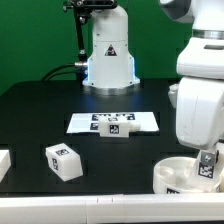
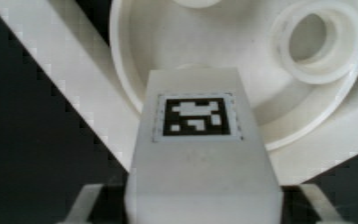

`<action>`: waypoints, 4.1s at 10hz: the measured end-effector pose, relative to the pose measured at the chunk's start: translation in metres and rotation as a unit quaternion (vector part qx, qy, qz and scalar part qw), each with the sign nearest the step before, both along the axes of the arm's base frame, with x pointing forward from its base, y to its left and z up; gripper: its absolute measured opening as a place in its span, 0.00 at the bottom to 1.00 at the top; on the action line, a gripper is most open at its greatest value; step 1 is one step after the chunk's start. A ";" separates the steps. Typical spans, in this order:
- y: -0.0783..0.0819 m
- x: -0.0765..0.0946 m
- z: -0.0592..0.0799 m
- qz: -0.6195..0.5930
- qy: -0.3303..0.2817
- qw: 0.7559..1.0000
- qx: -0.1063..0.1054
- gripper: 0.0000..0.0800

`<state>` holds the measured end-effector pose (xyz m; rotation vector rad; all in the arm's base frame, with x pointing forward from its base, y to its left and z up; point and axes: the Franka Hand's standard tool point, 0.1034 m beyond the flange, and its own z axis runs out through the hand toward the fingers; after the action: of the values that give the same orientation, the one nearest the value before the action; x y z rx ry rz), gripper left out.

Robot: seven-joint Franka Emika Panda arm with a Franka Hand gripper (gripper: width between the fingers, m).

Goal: Assemble stool

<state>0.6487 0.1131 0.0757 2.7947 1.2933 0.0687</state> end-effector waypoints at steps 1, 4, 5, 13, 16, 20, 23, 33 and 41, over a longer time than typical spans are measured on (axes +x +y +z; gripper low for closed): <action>-0.002 0.001 0.000 -0.047 -0.002 0.999 0.004 0.42; -0.022 0.006 0.002 -0.251 -0.008 0.968 0.030 0.42; -0.026 0.008 0.001 -0.274 -0.014 0.961 0.036 0.42; -0.046 0.007 0.000 -0.656 -0.006 0.751 0.070 0.42; -0.051 0.005 0.000 -0.711 -0.009 0.700 0.064 0.42; -0.068 -0.014 0.000 -0.890 -0.021 0.454 0.050 0.42; -0.071 -0.021 0.000 -0.921 -0.027 0.385 0.043 0.42; -0.084 -0.032 0.027 -0.897 -0.015 0.439 0.059 0.81; -0.125 -0.054 0.020 -0.674 -0.021 0.735 0.073 0.81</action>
Offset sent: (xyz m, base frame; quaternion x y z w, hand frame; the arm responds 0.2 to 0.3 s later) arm 0.0043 -0.0152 -0.0005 0.0269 0.0128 0.3992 0.9164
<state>0.5945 -0.0121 0.0959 3.0264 -0.9711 0.1463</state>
